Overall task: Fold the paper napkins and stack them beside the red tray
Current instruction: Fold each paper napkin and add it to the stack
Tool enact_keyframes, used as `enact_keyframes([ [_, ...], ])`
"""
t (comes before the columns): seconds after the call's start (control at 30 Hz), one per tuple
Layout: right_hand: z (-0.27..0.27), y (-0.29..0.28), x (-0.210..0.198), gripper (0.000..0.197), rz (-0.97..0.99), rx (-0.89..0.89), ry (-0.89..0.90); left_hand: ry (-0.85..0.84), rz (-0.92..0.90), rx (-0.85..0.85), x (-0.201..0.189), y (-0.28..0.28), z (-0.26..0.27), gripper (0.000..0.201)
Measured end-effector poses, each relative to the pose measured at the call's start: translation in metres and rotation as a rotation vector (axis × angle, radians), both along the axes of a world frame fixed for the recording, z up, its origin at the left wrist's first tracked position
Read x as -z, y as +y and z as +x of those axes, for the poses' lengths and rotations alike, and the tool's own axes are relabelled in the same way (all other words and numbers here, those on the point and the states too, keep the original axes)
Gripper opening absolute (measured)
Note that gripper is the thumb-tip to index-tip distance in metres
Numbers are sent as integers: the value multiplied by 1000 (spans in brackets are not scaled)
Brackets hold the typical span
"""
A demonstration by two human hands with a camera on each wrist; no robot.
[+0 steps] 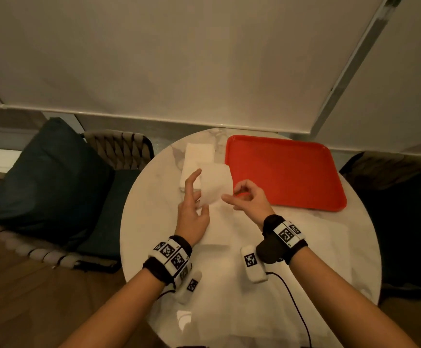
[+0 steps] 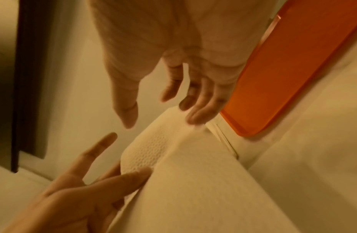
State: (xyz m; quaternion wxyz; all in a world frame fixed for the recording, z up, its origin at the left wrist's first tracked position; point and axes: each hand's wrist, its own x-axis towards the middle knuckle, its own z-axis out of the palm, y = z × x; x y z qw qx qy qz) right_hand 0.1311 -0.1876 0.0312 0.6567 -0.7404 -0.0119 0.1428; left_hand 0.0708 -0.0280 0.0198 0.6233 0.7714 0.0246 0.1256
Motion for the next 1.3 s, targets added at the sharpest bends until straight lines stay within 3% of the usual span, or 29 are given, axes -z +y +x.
enact_keyframes([
  [0.17,26,27,12,18,-34,-54,-40,69,-93,8,-4,37,35,60],
  [0.37,84,69,23,40,-106,6,11,190,-53,39,29,88,108,45],
  [0.57,162,100,56,52,-418,55,-74,350,190,106,57,121,192,58],
  [0.77,192,115,100,56,-666,-73,-102,396,390,223,88,128,230,62],
  [0.87,193,120,112,51,-734,-98,-114,412,569,291,103,125,237,64],
  [1.03,187,121,107,54,-1032,-258,-171,475,810,265,105,116,230,59],
  [1.17,170,102,88,64,-962,-243,-68,469,909,232,85,105,209,64],
  [1.3,134,61,64,52,-865,-146,-79,311,840,256,64,96,159,63],
])
